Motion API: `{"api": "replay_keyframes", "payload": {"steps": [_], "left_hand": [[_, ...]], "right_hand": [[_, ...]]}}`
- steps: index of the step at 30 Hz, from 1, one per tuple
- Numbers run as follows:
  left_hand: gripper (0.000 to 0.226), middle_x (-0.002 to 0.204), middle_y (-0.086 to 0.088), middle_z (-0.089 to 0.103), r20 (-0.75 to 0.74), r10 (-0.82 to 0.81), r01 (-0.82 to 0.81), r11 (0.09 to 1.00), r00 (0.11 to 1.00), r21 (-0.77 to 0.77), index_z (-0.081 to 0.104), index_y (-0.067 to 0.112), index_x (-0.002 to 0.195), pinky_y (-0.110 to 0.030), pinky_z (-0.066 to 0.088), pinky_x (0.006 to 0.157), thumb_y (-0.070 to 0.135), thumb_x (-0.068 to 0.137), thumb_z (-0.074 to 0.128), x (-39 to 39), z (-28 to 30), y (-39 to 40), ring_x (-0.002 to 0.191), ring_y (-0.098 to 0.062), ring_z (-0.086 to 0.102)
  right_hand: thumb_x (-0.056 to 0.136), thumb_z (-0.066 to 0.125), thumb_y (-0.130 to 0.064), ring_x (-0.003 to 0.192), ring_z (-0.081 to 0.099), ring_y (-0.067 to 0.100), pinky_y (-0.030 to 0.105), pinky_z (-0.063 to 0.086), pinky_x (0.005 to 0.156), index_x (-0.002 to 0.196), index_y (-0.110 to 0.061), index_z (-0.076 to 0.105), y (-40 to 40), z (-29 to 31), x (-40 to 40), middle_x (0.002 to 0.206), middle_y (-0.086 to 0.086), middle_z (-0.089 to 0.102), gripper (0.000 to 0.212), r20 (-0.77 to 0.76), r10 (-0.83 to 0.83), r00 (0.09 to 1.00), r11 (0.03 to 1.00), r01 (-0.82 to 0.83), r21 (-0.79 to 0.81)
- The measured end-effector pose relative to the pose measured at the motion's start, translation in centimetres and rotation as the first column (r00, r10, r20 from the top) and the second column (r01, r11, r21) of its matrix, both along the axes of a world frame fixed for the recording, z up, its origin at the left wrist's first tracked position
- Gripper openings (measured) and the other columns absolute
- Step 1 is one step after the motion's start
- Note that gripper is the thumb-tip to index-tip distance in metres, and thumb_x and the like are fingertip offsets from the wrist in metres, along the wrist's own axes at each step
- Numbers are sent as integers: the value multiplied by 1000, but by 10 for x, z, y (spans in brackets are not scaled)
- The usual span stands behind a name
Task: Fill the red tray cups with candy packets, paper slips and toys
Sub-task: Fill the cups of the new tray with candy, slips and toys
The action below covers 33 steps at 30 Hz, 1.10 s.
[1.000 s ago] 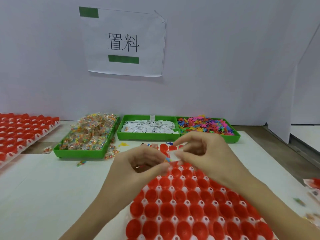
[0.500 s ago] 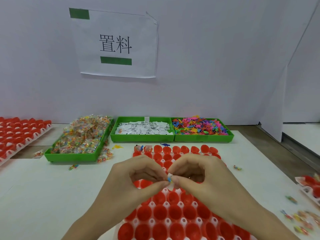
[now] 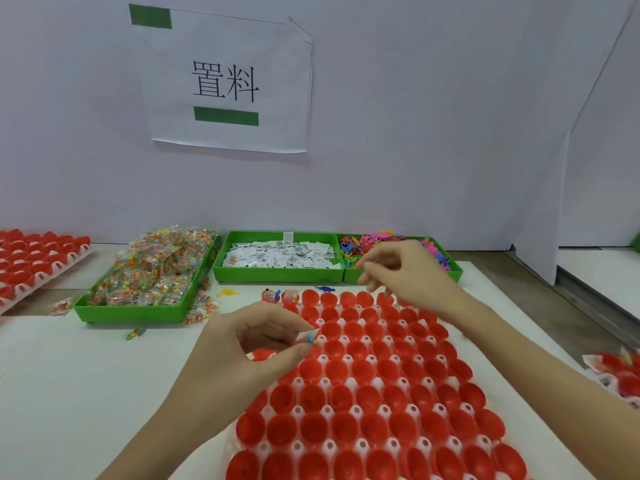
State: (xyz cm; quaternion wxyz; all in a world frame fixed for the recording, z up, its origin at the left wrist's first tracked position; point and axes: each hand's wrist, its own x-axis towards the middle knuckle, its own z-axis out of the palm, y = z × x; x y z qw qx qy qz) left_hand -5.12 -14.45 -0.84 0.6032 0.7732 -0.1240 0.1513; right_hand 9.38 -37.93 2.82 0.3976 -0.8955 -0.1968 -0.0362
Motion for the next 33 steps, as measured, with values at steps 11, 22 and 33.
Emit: {"api": "replay_keyframes", "payload": {"steps": [11,22,33], "left_hand": [[18,88,-3,77,16,37,-37,999,999,-23,82,27,92,-25,59,76,19,77,85,6,-4,7,82,-23,75],[16,87,-4,78,9,79,-79,996,997,-42,80,18,89,-25,60,76,5,79,84,9,-3,12,79,-20,75],[17,84,0,78,-37,97,-99,993,995,-68,81,23,86,-17,57,72,6,81,84,8,-3,8,77,-15,75]], "right_hand": [[99,63,-7,79,65,12,21,53,76,111,-8,77,15,-37,123,112,12,75,19,111,-102,989,941,132,-312],[91,74,-10,94,70,20,33,53,92,103,-7,79,23,-41,130,104,10,77,13,161,-194,968,947,228,-227],[87,76,0,94,76,26,21,60,78,105,-4,78,14,-17,27,97,14,79,19,-254,167,953,861,-16,508]]}}
